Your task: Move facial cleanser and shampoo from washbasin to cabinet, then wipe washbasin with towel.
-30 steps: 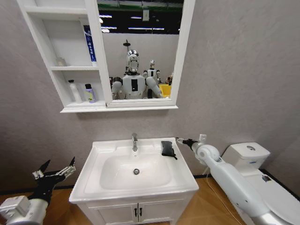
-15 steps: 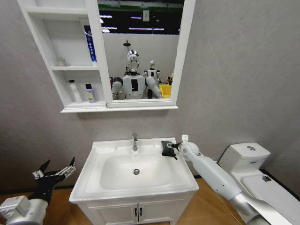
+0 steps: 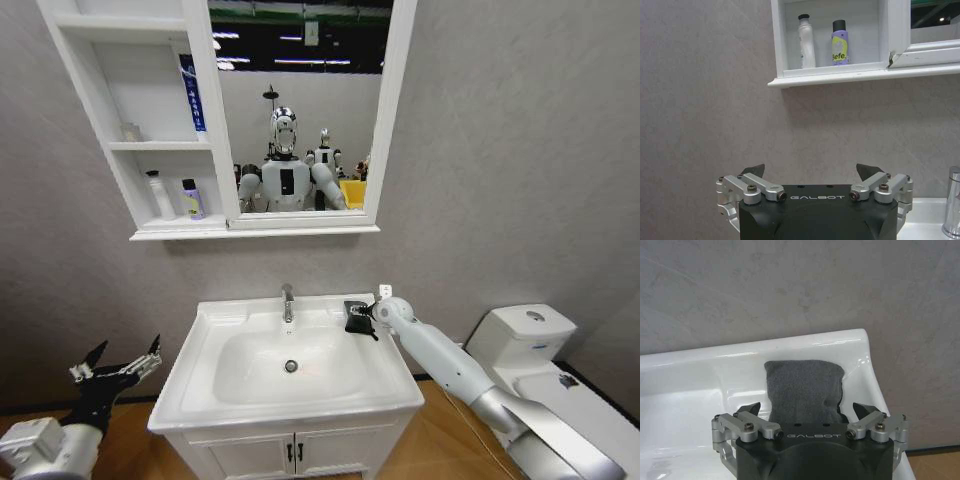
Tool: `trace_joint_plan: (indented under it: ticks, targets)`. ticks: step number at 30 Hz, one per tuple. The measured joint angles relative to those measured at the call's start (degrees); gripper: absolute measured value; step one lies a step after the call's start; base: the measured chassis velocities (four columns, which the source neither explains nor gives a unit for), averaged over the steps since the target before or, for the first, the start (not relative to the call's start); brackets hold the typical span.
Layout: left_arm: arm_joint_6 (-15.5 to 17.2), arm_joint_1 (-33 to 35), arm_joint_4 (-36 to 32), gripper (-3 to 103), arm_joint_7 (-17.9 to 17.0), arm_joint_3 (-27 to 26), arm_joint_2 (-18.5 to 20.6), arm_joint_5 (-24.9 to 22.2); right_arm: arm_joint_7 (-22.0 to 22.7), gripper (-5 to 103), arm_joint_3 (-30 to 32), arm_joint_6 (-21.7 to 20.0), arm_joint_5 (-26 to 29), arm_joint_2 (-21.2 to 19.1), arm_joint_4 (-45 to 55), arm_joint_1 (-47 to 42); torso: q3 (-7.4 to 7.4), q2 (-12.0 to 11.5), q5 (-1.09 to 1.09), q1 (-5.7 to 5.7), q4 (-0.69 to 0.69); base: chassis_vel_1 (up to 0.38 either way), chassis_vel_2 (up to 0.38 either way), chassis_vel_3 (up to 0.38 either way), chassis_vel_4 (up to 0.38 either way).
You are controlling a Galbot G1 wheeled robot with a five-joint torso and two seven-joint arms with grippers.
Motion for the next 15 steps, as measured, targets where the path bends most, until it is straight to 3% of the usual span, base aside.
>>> trace_joint_plan:
  ticks: [15]
  targets:
    - [0.0, 0.0, 0.0, 100, 0.0, 0.0, 0.0, 0.0, -3.2, 100, -0.2, -1.1, -6.7, 2.9, -4.3, 0.3, 0.00, 0.0, 0.00, 0.00, 0.00, 0.000, 0.000, 0.000, 0.000]
